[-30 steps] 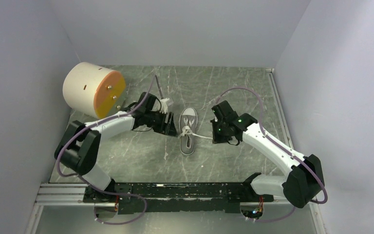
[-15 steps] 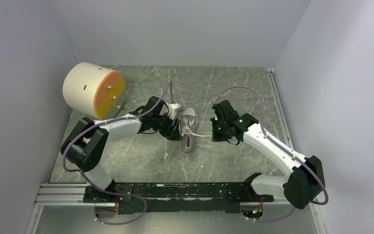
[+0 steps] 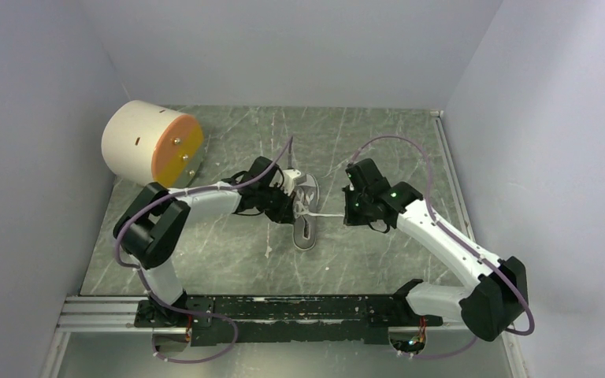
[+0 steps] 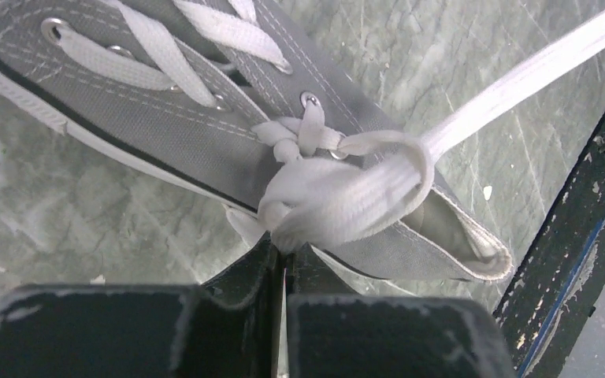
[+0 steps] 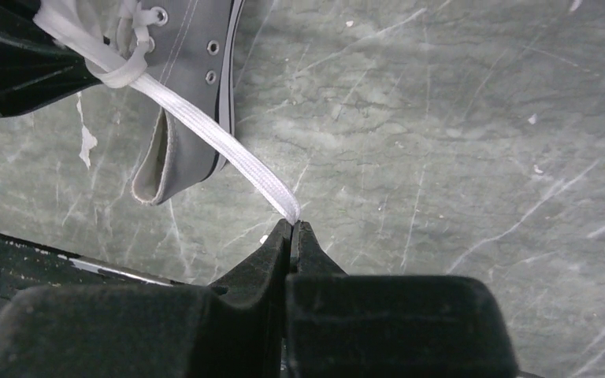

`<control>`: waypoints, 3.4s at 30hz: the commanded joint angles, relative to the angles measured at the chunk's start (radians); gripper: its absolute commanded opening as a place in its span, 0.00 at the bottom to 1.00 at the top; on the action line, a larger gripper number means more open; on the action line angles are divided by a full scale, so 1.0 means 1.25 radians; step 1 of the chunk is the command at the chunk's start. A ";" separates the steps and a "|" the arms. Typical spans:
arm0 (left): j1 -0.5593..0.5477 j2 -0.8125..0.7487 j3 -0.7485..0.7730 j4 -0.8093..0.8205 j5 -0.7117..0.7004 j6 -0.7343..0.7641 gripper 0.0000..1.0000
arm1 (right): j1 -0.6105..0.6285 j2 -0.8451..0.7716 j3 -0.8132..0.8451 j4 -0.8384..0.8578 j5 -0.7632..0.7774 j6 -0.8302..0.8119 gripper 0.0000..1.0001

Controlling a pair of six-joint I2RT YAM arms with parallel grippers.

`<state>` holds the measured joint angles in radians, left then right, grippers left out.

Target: Tie the shoes

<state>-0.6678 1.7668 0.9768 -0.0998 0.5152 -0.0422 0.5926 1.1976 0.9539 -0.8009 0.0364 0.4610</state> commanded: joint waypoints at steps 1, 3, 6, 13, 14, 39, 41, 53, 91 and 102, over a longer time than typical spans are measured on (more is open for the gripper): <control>0.000 -0.052 0.009 -0.051 -0.057 0.024 0.05 | -0.005 -0.024 0.049 -0.053 0.070 0.009 0.00; -0.001 -0.092 -0.010 -0.069 -0.053 0.024 0.05 | -0.006 -0.031 0.058 -0.073 0.107 0.024 0.00; 0.000 -0.150 -0.025 -0.103 -0.049 0.022 0.05 | -0.007 -0.036 0.083 -0.119 0.168 0.056 0.00; -0.001 -0.182 -0.040 -0.140 -0.015 0.009 0.06 | -0.007 -0.077 0.153 -0.212 0.270 0.105 0.00; 0.000 -0.172 -0.035 -0.141 -0.005 0.006 0.07 | -0.007 -0.080 0.150 -0.207 0.261 0.101 0.00; 0.054 -0.095 -0.025 -0.081 0.166 0.054 0.66 | -0.008 -0.061 0.102 -0.078 0.129 0.031 0.00; 0.053 -0.077 -0.026 -0.061 0.167 0.042 0.64 | -0.008 -0.063 0.100 -0.078 0.129 0.035 0.00; 0.053 -0.121 -0.021 -0.140 0.024 0.039 0.05 | -0.007 -0.078 0.089 -0.089 0.150 0.058 0.00; 0.061 -0.318 0.020 -0.508 -0.627 -0.291 0.05 | -0.148 0.060 -0.020 0.052 0.145 0.077 0.00; 0.140 -0.228 -0.035 -0.476 -0.572 -0.339 0.05 | -0.285 0.115 -0.099 0.113 0.113 0.097 0.00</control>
<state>-0.5400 1.4441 0.9398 -0.6857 -0.2039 -0.4263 0.2882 1.3365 0.8337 -0.7216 0.1986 0.5606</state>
